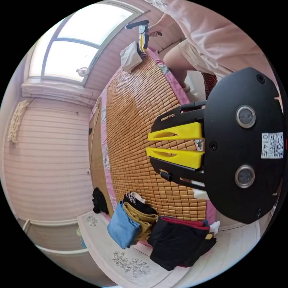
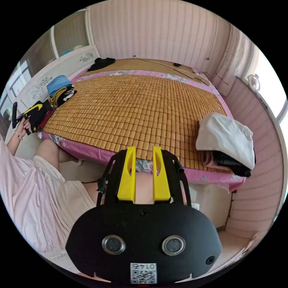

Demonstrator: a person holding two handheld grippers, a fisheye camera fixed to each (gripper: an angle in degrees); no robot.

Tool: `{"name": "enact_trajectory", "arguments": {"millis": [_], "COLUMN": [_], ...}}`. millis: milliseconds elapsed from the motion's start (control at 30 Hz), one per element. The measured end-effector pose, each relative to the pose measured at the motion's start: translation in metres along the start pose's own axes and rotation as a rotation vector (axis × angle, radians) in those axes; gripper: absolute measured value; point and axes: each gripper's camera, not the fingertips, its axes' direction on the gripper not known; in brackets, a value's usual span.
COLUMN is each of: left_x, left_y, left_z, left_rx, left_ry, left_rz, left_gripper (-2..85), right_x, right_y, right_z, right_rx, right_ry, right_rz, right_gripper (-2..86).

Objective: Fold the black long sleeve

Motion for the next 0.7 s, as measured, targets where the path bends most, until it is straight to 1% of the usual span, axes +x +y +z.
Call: {"name": "enact_trajectory", "arguments": {"millis": [67, 100, 167, 200, 267, 300, 367, 400, 433, 533, 667, 700], "left_x": [-0.036, -0.044, -0.073, -0.08, -0.108, -0.115, -0.143, -0.149, -0.162, -0.191, -0.232, -0.238], "left_y": [0.035, 0.044, 0.084, 0.093, 0.13, 0.139, 0.171, 0.178, 0.191, 0.211, 0.225, 0.226], "left_z": [-0.038, -0.046, -0.077, -0.085, -0.11, -0.115, -0.134, -0.138, -0.144, -0.148, -0.136, -0.133], "left_rx": [0.063, 0.072, 0.116, 0.125, 0.142, 0.143, 0.153, 0.156, 0.158, 0.149, 0.153, 0.148], "left_ry": [-0.055, -0.068, -0.133, -0.15, -0.221, -0.238, -0.285, -0.297, -0.318, -0.351, -0.374, -0.378], "left_rz": [-0.124, -0.154, -0.264, -0.291, -0.395, -0.422, -0.516, -0.536, -0.57, -0.622, -0.636, -0.636], "left_gripper": [5.0, 5.1, 5.3, 5.4, 6.1, 6.3, 7.2, 7.7, 8.6, 9.8, 9.9, 9.9], "right_x": [-0.054, -0.071, -0.146, -0.166, -0.251, -0.272, -0.353, -0.373, -0.41, -0.496, -0.597, -0.611], "right_y": [-0.053, -0.066, -0.114, -0.125, -0.162, -0.169, -0.189, -0.193, -0.199, -0.21, -0.223, -0.224], "right_z": [0.006, 0.007, 0.012, 0.014, 0.018, 0.02, 0.028, 0.031, 0.038, 0.061, 0.09, 0.095], "right_rx": [0.099, 0.121, 0.172, 0.183, 0.195, 0.195, 0.167, 0.154, 0.124, 0.043, -0.013, -0.015], "right_ry": [-0.17, -0.219, -0.354, -0.376, -0.486, -0.517, -0.619, -0.635, -0.637, -0.58, -0.577, -0.569], "right_rz": [-0.156, -0.201, -0.383, -0.423, -0.577, -0.614, -0.759, -0.797, -0.865, -1.017, -1.131, -1.149], "right_gripper": [9.2, 9.3, 9.9, 10.2, 10.8, 10.9, 10.9, 10.9, 11.0, 11.1, 9.6, 9.0]}}
